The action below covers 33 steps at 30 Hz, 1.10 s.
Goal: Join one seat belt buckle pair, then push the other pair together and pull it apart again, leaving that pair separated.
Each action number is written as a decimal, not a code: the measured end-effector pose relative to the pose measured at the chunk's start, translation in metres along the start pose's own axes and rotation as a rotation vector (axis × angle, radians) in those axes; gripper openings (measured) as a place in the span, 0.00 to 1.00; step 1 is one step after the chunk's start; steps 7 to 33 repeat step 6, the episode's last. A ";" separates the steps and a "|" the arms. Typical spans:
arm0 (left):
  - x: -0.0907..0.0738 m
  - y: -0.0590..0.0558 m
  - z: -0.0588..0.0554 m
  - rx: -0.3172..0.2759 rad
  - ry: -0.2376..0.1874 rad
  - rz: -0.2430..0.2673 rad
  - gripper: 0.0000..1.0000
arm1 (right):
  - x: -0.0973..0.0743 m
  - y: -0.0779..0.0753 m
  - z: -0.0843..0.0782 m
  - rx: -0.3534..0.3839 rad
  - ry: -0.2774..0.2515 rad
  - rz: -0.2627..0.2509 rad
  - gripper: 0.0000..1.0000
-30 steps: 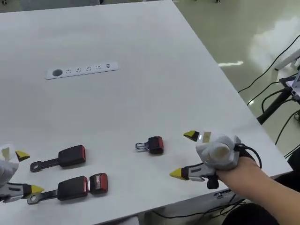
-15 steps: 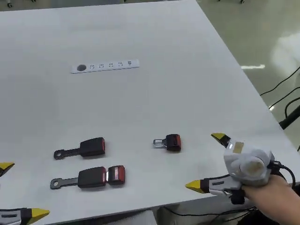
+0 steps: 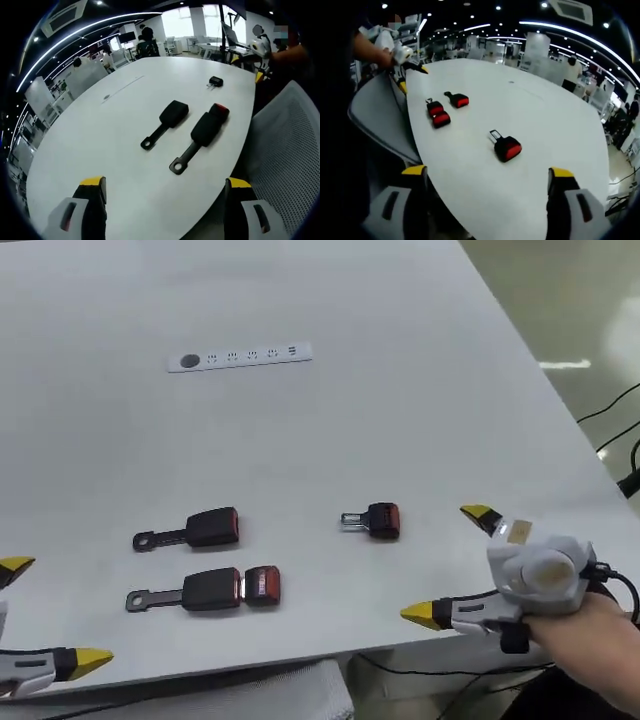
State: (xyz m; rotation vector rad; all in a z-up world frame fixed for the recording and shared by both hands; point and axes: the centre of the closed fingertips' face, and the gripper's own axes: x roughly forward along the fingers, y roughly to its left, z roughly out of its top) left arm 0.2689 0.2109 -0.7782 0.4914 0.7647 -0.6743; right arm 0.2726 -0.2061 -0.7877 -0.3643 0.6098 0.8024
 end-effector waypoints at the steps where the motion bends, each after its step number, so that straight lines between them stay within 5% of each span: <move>1: -0.001 0.001 -0.001 0.001 0.000 0.004 1.00 | -0.001 -0.001 0.000 0.008 -0.004 -0.005 1.00; 6: -0.004 0.004 -0.010 0.009 0.006 0.010 1.00 | -0.004 -0.001 0.000 0.023 -0.022 -0.002 1.00; 33: -0.004 0.004 -0.010 0.009 0.006 0.010 1.00 | -0.004 -0.001 0.000 0.023 -0.022 -0.002 1.00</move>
